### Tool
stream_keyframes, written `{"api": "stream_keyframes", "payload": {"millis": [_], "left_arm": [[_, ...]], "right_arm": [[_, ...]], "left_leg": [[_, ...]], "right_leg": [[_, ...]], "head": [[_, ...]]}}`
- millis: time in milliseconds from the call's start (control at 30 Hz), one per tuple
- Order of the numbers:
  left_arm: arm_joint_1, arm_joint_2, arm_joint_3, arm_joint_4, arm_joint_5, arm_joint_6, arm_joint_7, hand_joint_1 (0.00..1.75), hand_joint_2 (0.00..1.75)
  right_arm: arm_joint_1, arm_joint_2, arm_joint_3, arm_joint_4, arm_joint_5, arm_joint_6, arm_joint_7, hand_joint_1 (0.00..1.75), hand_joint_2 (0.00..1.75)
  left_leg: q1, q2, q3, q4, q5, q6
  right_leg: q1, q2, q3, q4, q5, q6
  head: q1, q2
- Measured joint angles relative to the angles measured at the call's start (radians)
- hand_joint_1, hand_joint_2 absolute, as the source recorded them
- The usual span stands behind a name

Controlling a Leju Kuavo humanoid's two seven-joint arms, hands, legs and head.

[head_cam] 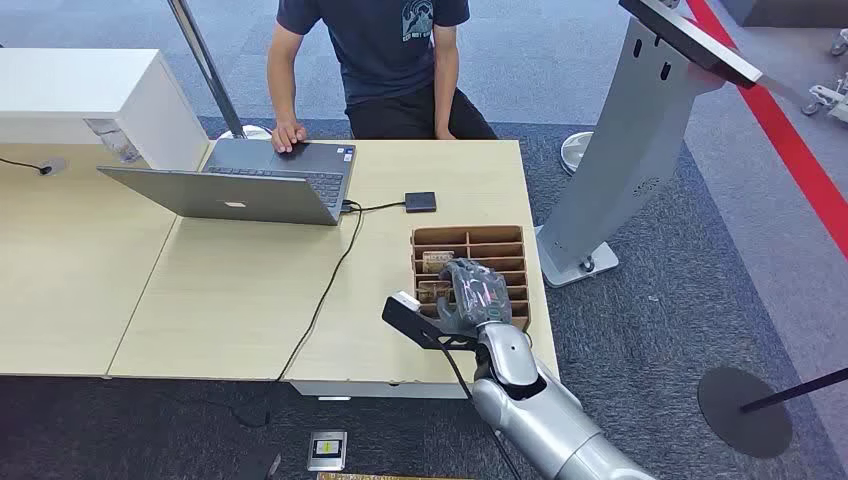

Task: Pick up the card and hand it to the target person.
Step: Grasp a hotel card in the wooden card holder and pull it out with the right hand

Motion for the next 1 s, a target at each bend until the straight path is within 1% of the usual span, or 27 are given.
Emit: {"api": "stream_keyframes", "payload": {"millis": [367, 633, 1000], "left_arm": [[-0.004, 0.0, -0.004, 0.0, 0.007, 0.0, 0.001, 0.0, 0.0], [-0.005, 0.0, -0.004, 0.0, 0.015, 0.0, 0.003, 0.0, 0.0], [-0.004, 0.0, -0.004, 0.0, 0.033, 0.004, 0.002, 0.0, 0.0]], "right_arm": [[-0.004, -0.001, 0.001, 0.0, 0.008, 0.006, 0.012, 0.94, 1.75], [-0.004, -0.001, 0.001, 0.0, 0.016, 0.01, 0.012, 0.89, 1.75], [-0.003, -0.003, 0.005, -0.01, 0.03, 0.01, 0.016, 0.9, 1.75]], "left_leg": [[0.0, 0.0, 0.0, 0.0, 0.0, 0.0], [0.0, 0.0, 0.0, 0.0, 0.0, 0.0], [0.0, 0.0, 0.0, 0.0, 0.0, 0.0]], "right_leg": [[0.0, 0.0, 0.0, 0.0, 0.0, 0.0], [0.0, 0.0, 0.0, 0.0, 0.0, 0.0], [0.0, 0.0, 0.0, 0.0, 0.0, 0.0]], "head": [[0.0, 0.0], [0.0, 0.0], [0.0, 0.0]]}}
